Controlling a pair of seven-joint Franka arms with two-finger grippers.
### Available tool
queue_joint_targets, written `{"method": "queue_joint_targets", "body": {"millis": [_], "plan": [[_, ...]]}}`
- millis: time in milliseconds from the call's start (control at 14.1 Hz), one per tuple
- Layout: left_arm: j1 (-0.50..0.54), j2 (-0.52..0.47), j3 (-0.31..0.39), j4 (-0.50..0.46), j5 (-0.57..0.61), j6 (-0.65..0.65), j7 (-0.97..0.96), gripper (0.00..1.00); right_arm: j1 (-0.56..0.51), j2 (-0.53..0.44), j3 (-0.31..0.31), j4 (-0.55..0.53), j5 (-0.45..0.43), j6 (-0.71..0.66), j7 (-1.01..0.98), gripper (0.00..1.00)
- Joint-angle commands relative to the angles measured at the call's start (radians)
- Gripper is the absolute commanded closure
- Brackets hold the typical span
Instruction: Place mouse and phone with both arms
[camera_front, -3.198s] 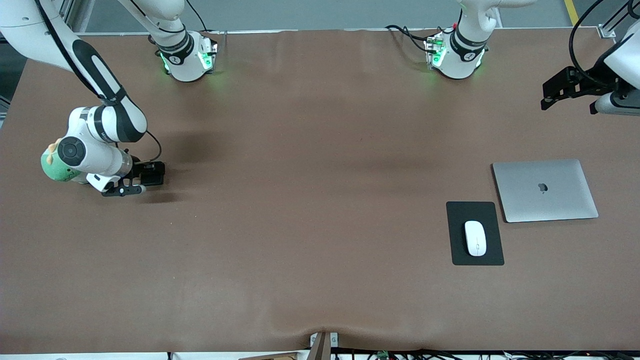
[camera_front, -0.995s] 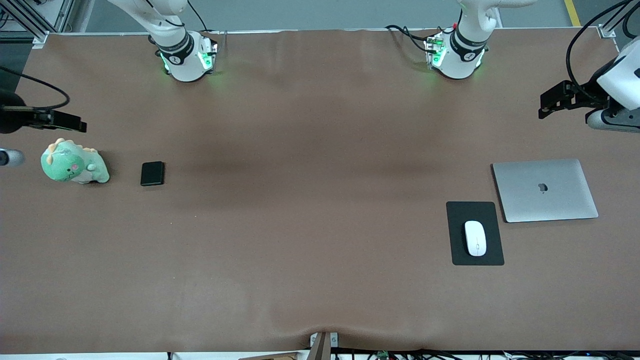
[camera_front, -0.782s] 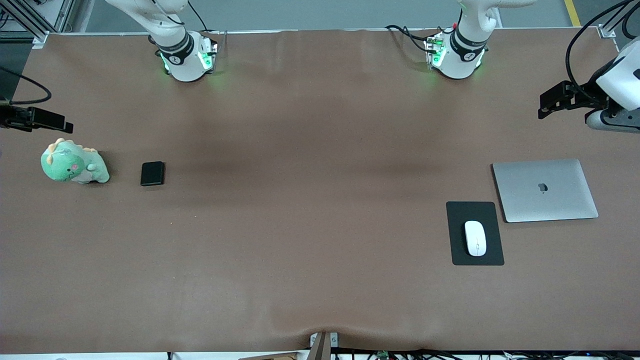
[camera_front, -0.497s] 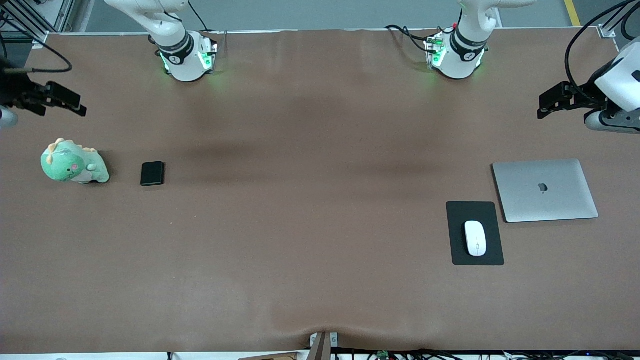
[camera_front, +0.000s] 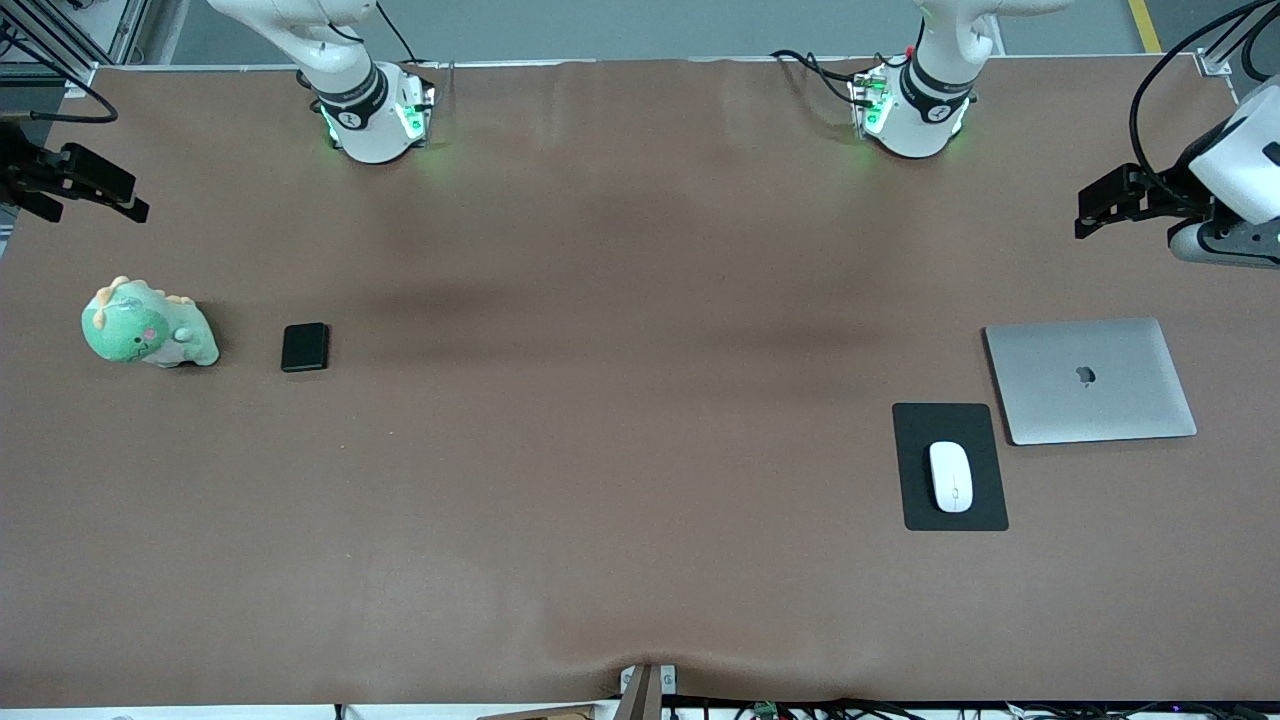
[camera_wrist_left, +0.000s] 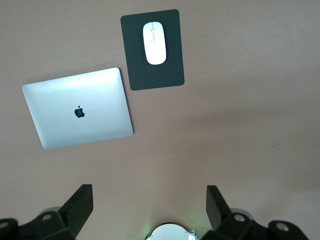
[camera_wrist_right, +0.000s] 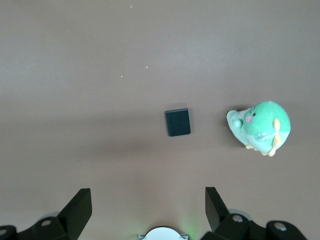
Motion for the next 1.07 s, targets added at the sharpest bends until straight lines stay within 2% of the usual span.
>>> {"method": "queue_joint_targets", "body": {"millis": [0, 924, 995], "plan": [[0.009, -0.009, 0.005, -0.005, -0.008, 0.031, 0.003, 0.0, 0.082, 0.067, -0.082, 0.11, -0.015, -0.083, -0.007, 0.0], [0.014, 0.006, 0.004, 0.004, 0.012, 0.065, -0.022, 0.0, 0.08, 0.067, -0.085, 0.104, -0.008, -0.09, -0.007, 0.0], [0.014, 0.006, 0.0, 0.004, 0.012, 0.062, -0.014, 0.0, 0.08, 0.067, -0.088, 0.104, 0.011, -0.088, -0.01, 0.0]]}}
